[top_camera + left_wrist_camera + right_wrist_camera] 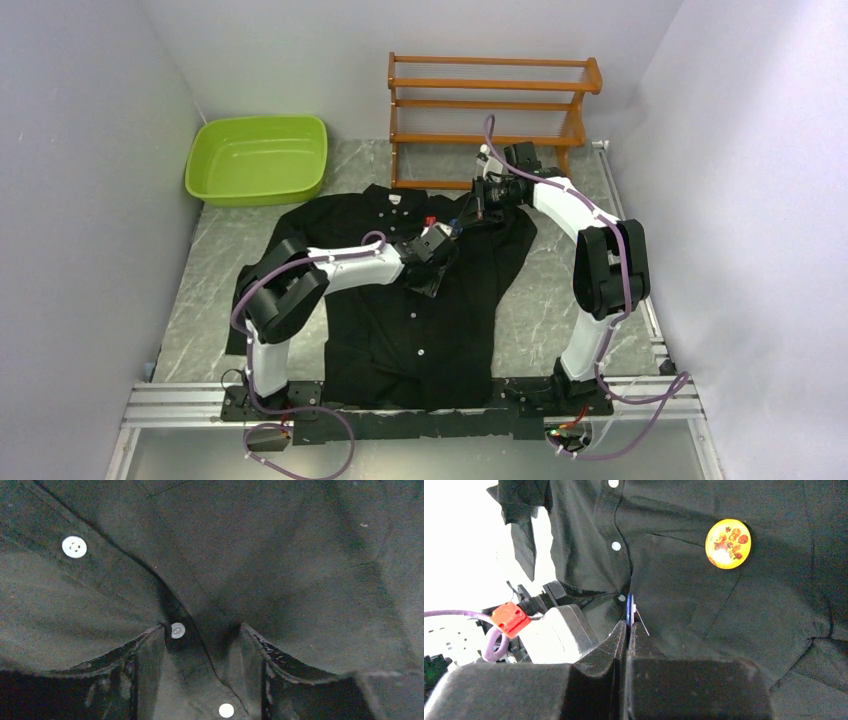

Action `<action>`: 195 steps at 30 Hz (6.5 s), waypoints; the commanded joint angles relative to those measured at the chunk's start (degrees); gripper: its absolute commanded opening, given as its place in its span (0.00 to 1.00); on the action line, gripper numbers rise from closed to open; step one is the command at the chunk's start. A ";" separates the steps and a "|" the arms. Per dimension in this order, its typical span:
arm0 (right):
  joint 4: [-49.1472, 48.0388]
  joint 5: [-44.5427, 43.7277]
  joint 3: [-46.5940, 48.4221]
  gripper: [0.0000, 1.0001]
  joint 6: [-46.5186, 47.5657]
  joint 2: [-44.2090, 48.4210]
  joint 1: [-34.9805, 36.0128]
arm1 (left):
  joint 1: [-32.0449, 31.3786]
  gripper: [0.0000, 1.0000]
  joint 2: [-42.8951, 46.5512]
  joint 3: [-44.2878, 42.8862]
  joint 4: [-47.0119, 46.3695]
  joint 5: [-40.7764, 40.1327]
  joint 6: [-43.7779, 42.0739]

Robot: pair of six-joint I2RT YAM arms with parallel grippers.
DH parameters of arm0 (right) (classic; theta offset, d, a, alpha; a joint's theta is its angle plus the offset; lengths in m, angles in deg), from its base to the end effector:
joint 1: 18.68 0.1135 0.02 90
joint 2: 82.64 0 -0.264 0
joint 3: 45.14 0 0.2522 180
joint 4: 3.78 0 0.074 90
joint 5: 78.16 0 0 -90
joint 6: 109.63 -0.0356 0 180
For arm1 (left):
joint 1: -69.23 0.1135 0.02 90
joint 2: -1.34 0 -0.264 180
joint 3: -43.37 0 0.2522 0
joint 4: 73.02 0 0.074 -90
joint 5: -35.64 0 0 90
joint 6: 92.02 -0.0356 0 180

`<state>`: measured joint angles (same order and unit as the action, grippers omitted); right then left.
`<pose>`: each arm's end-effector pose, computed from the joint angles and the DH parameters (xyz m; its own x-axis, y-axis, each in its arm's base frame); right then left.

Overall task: Pin the brooch onto the clothing
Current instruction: Adjust the clothes at the center of the board, then pin the brooch to the clothes.

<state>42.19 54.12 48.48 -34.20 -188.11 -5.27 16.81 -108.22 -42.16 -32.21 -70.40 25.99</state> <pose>0.3745 0.1139 0.2312 -0.9277 -0.0298 -0.3722 -0.2963 0.6655 0.6851 0.2424 -0.2989 0.1616 -0.8114 0.3143 -0.4928 0.3499 0.9365 0.0211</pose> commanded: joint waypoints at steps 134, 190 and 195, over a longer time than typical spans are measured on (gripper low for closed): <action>27.64 6.45 34.93 0.00 12.16 -37.63 1.50 | 15.77 0.76 12.97 19.56 -15.07 16.30 -4.12; 20.06 3.24 15.25 0.00 9.18 -15.90 2.79 | 11.73 0.61 8.37 22.36 -52.71 30.26 -45.39; 18.92 4.88 13.91 0.00 8.68 -13.66 2.50 | 12.25 0.51 5.11 22.89 -53.01 26.94 -47.87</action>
<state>62.17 58.69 63.03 -25.23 -206.34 -2.23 28.76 -100.66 -19.02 -83.36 -40.58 -18.42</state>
